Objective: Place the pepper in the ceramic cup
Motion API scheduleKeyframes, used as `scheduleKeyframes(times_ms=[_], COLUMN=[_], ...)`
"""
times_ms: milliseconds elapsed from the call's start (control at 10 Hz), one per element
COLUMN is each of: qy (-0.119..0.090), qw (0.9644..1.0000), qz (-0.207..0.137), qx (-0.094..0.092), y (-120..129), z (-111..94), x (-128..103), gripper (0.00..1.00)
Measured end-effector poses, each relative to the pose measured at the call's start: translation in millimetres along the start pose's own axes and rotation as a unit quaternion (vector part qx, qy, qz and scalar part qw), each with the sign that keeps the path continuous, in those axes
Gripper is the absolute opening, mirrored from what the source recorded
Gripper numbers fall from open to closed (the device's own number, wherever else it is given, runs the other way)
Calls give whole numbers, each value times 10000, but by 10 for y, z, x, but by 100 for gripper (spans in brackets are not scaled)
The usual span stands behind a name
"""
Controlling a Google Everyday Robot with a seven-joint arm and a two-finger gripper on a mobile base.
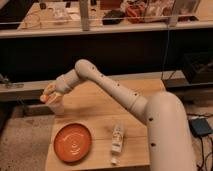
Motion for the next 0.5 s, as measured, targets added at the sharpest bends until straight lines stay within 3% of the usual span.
scheduleKeyframes(times_ms=[200, 500], qy=[-4, -46], qw=[10000, 10000], qz=[6, -11], qx=[35, 29], y=[-28, -76], z=[-5, 21], x=[74, 174], gripper=[5, 35])
